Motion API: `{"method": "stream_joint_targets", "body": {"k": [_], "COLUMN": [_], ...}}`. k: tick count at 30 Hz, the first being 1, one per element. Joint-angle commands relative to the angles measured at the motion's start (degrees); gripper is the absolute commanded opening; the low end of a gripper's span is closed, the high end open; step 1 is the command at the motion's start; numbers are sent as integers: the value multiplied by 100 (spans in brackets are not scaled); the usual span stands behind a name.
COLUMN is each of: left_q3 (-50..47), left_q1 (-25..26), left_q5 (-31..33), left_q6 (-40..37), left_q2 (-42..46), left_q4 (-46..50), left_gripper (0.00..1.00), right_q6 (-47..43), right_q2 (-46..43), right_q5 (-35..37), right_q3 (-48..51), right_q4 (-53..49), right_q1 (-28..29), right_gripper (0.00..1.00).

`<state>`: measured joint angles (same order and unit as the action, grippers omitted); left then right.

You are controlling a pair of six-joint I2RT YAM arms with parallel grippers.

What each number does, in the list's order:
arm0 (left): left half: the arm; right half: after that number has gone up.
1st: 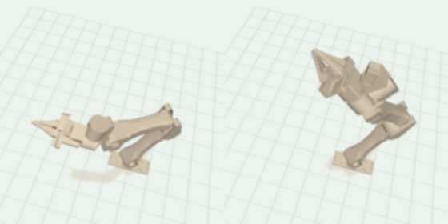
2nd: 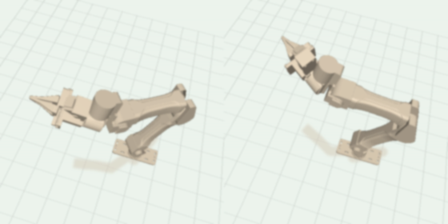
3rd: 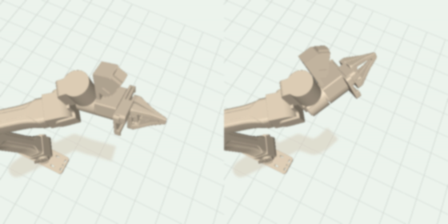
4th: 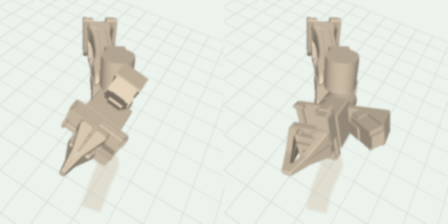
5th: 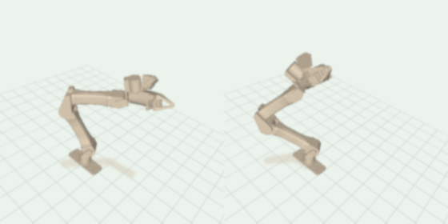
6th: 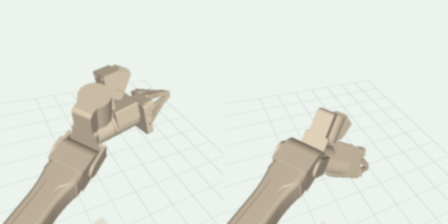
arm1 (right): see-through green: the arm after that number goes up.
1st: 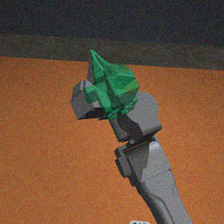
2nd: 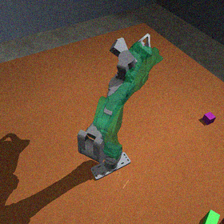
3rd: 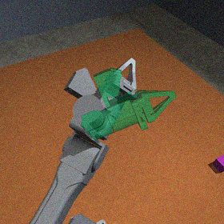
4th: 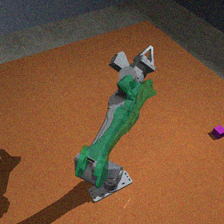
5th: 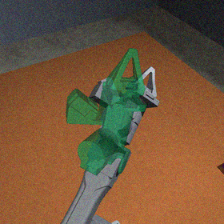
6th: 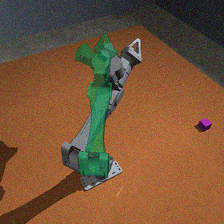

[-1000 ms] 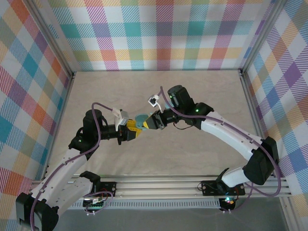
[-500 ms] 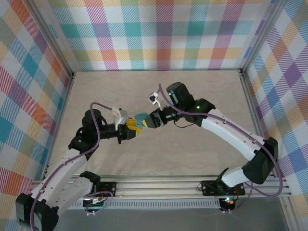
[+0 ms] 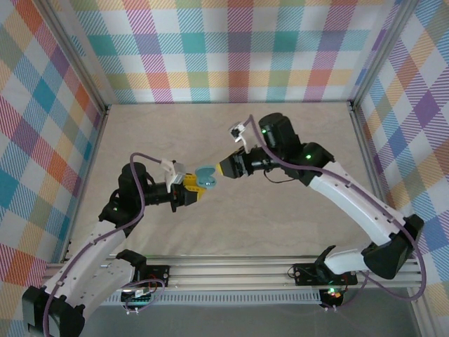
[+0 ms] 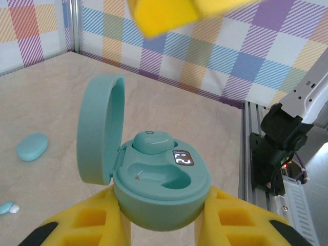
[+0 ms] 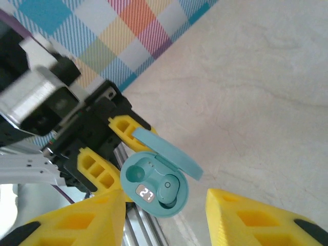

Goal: Insert the wireless bluetooth earbuds into the charging case

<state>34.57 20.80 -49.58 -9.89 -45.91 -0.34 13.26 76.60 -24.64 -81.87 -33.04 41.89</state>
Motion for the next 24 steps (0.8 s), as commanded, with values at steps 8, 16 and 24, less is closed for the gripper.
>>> {"method": "stream_joint_targets", "body": {"k": [8,16,24], "left_q3": [-99,-38,0], "left_q1": [-41,-45,-41], "left_q5": [237,235,297], "left_q6": [5,7,-106], "left_q2": [459,522,636], "left_q4": [129,258,517], "left_gripper": [15,15,15], "right_q6": [210,-128,-174], "right_q2": [397,2247,4237], "right_q5": [214,425,928], "right_q3": [-74,-641,-1969], "right_q4": [-80,288,75], "right_q1": [-954,-950,-946], "right_gripper": [39,36,40]}}
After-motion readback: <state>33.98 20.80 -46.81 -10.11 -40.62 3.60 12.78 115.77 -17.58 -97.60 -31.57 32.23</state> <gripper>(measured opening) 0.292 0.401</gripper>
